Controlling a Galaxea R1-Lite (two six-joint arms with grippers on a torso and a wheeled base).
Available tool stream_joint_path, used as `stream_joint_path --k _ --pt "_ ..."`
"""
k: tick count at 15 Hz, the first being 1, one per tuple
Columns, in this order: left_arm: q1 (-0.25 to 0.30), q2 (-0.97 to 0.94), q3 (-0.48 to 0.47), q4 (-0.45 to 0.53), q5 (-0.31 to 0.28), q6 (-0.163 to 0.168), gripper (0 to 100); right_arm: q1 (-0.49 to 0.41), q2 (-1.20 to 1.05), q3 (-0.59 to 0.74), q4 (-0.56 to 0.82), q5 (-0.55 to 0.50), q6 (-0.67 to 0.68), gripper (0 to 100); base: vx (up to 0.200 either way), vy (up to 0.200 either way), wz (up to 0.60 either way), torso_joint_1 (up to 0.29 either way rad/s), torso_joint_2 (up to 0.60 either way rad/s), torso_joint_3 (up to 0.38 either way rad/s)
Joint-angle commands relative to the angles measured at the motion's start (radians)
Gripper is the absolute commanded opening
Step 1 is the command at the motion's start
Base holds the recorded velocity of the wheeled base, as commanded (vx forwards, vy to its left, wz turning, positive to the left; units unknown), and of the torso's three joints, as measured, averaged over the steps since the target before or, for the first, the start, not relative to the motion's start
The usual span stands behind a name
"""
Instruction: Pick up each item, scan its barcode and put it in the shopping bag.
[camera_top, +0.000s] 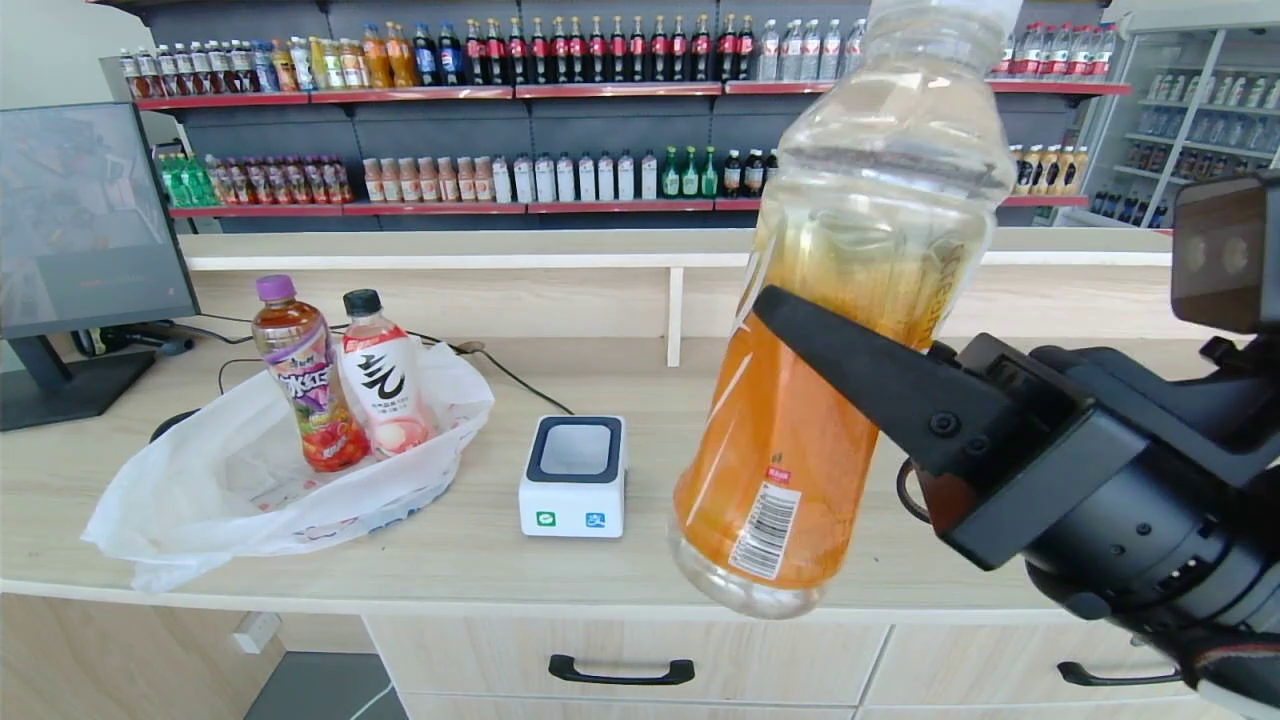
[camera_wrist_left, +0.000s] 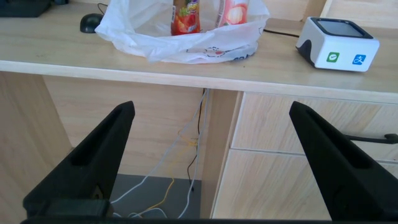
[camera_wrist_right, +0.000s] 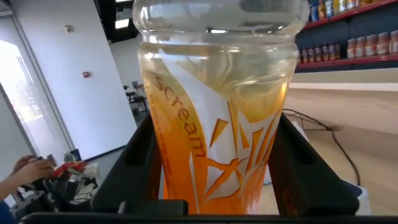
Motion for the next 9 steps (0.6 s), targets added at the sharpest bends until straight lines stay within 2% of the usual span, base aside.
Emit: stream_joint_path --k 1,5,9 --pt "0.0 0.0 0.0 0.0 0.0 0.0 100 -0.041 0.002 0.034 0.0 -0.002 -0.057 0 0.0 0.0 0.0 0.0 0.0 0.0" --pt "0.0 0.0 0.0 0.0 0.0 0.0 100 -0.145 -0.026 0.105 -0.005 -0.022 -0.287 0 0.0 0.0 0.0 0.0 0.0 0.0" --pt "0.0 0.0 0.0 0.0 0.0 0.0 100 -0.286 0.008 0.12 -0.011 -0.1 -0.319 0 0.0 0.0 0.0 0.0 0.0 0.0"
